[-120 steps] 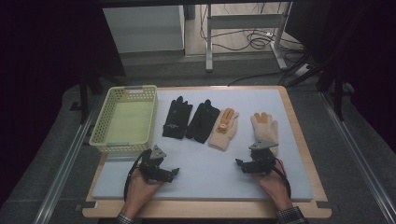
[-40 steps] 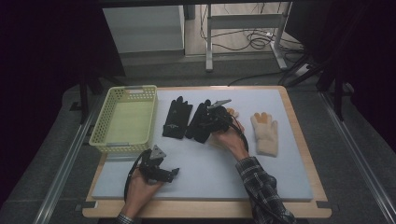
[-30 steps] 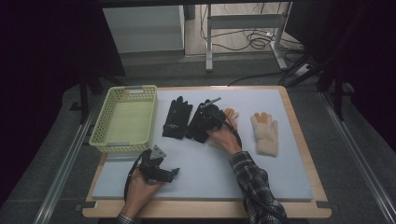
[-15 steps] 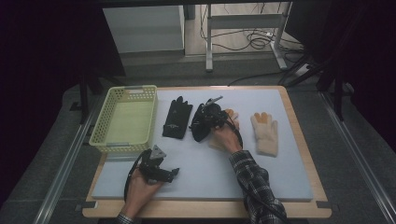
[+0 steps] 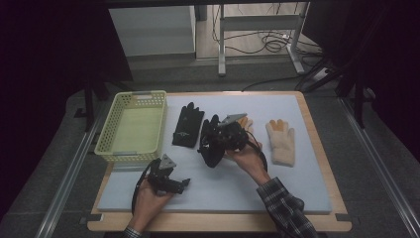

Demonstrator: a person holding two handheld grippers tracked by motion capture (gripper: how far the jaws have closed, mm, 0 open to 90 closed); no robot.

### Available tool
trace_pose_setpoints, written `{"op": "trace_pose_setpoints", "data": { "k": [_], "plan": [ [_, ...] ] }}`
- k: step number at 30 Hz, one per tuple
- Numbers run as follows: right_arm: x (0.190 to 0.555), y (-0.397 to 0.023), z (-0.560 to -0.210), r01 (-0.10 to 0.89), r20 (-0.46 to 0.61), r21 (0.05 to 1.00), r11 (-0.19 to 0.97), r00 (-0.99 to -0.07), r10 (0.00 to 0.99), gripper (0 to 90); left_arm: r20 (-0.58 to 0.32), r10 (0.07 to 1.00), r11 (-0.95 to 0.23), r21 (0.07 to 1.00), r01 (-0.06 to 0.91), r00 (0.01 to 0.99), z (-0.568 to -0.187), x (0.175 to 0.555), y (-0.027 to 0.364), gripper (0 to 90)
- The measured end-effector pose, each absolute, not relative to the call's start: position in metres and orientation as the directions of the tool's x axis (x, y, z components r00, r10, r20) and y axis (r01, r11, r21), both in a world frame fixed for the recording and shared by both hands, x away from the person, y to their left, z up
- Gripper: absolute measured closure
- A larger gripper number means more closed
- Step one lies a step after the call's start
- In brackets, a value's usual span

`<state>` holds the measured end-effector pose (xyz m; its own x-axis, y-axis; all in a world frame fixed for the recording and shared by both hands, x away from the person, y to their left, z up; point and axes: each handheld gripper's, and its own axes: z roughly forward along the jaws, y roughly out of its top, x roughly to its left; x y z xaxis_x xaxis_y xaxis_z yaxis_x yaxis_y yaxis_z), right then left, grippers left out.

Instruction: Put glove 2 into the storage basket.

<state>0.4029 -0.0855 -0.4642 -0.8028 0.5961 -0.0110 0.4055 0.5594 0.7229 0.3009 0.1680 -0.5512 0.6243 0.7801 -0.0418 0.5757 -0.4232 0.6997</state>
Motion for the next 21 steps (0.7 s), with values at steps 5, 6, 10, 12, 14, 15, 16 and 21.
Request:
{"op": "trace_pose_setpoints", "data": {
  "k": [5, 6, 10, 12, 14, 15, 16, 21],
  "plan": [
    [0.364, -0.090, -0.473, 0.403, 0.005, 0.718, 0.568, -0.818, 0.575, 77.9, -0.043, 0.780, -0.422, 0.700, 0.576, 0.624, -0.551, 0.301, 0.168, 3.5],
    [0.357, -0.091, -0.476, 0.399, 0.003, 0.716, 0.573, -0.822, 0.569, 77.8, -0.043, 0.780, -0.422, 0.700, 0.576, 0.624, -0.551, 0.301, 0.168, 3.5],
    [0.339, -0.092, -0.499, 0.407, 0.001, 0.696, 0.592, -0.825, 0.566, 72.5, -0.045, 0.781, -0.420, 0.700, 0.577, 0.623, -0.551, 0.301, 0.168, 3.5],
    [0.335, -0.091, -0.511, 0.416, 0.011, 0.683, 0.600, -0.827, 0.562, 56.4, -0.045, 0.781, -0.421, 0.700, 0.577, 0.624, -0.551, 0.301, 0.168, 3.5],
    [0.331, -0.094, -0.514, 0.425, 0.029, 0.687, 0.590, -0.827, 0.562, 47.3, -0.048, 0.781, -0.420, 0.698, 0.580, 0.623, -0.551, 0.301, 0.168, 3.6],
    [0.332, -0.096, -0.512, 0.427, 0.034, 0.696, 0.578, -0.823, 0.567, 44.7, -0.050, 0.779, -0.421, 0.698, 0.580, 0.625, -0.551, 0.301, 0.169, 3.6],
    [0.333, -0.099, -0.507, 0.433, 0.047, 0.707, 0.559, -0.818, 0.574, 43.1, -0.051, 0.777, -0.422, 0.698, 0.579, 0.628, -0.551, 0.301, 0.169, 3.4],
    [0.350, -0.104, -0.492, 0.433, 0.047, 0.726, 0.535, -0.807, 0.589, 42.1, -0.038, 0.781, -0.433, 0.687, 0.584, 0.624, -0.550, 0.296, 0.174, 1.9]
  ]
}}
